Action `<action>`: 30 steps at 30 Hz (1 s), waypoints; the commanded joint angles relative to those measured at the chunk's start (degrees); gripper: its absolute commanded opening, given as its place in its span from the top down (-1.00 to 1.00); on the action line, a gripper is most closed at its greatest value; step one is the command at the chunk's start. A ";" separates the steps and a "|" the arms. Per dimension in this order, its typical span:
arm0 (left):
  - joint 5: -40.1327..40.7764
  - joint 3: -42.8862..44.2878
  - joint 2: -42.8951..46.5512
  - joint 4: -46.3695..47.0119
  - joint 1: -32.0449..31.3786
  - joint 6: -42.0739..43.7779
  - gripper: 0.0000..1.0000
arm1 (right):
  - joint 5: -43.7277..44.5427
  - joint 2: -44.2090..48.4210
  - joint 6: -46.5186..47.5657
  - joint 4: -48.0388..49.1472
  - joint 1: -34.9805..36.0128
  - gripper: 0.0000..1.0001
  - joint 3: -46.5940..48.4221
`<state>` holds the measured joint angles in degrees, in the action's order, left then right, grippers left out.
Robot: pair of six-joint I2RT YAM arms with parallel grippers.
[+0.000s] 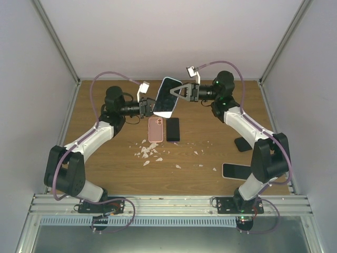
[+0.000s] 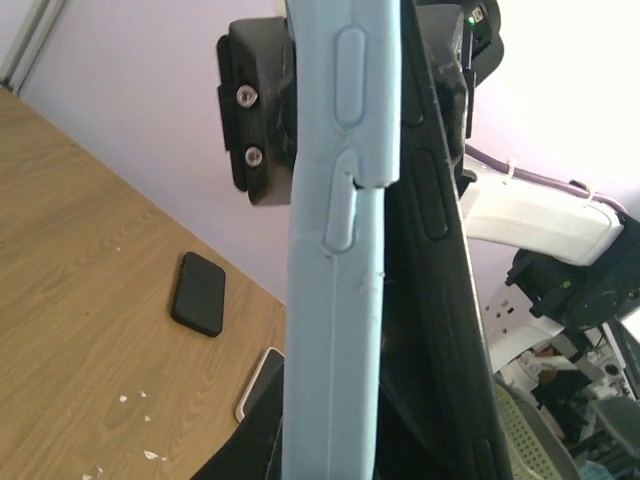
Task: Take the phone out of the phone case
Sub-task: Remove the phone case from the phone.
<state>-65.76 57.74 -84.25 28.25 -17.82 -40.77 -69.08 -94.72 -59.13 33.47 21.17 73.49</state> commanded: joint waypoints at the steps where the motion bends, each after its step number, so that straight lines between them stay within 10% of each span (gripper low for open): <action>1: 3.42 -1.96 -0.70 4.53 1.55 -5.68 1.00 | 0.95 0.39 3.56 -2.80 -2.77 0.24 1.49; 30: 12.79 -9.99 0.49 11.69 10.28 -16.70 1.00 | 4.55 1.10 5.56 -8.71 2.11 -0.15 -2.59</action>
<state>-53.52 47.88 -85.14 31.73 -7.90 -55.70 -64.47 -92.20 -52.58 24.03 20.25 71.05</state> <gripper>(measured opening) 0.086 0.560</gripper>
